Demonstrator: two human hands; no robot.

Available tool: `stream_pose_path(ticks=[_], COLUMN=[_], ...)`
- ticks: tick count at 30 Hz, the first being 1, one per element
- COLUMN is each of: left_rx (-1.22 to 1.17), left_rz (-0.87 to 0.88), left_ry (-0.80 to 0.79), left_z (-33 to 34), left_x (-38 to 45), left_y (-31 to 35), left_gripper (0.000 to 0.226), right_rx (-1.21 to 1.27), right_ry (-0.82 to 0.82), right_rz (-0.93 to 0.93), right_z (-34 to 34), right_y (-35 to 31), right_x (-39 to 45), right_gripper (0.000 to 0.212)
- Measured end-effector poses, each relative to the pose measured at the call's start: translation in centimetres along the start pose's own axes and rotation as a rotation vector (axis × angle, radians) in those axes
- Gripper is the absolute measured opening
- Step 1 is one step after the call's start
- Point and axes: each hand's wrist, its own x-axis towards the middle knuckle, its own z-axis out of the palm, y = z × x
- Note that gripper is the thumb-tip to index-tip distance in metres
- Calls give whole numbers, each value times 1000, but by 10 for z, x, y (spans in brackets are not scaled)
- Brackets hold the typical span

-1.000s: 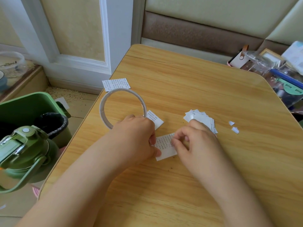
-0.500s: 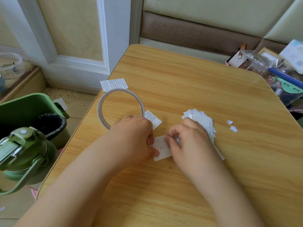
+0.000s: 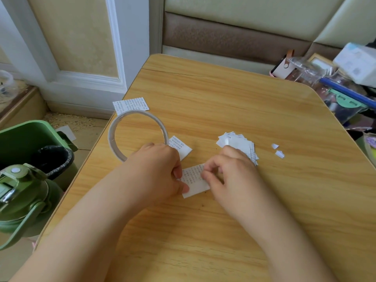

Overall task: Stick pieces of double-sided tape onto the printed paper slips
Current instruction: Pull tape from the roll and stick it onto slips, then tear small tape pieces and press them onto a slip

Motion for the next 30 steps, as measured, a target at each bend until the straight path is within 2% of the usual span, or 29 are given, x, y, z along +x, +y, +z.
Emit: stream_pose_path(ticks=[4, 8, 12, 16, 20, 24, 28, 30], left_rx=[-4, -3, -8, 6, -1, 12, 4, 7], left_rz=[-2, -13, -2, -11, -13, -16, -23, -26], left_ry=[-1, -1, 7, 1, -3, 5, -5, -3], left_z=[1, 0, 1, 0, 0, 0, 0, -1], left_x=[0, 0, -1, -1, -1, 0, -1, -1], left_y=[0, 1, 1, 2, 2, 3, 3, 3], left_gripper=[21, 21, 19, 19, 21, 20, 19, 20], right_rx=[84, 20, 80, 29, 82, 10, 46, 12], right_ry=[-109, 15, -92, 47, -55, 46, -93, -53], right_rz=[-66, 19, -79, 8, -91, -52, -119, -82], right_z=[1, 0, 2, 6, 9, 9, 6, 2], right_y=[-3, 2, -4, -2, -10, -8, -12, -6], right_x=[-7, -2, -7, -1, -2, 2, 0, -1], right_gripper=[7, 9, 6, 10, 8, 8, 9, 9])
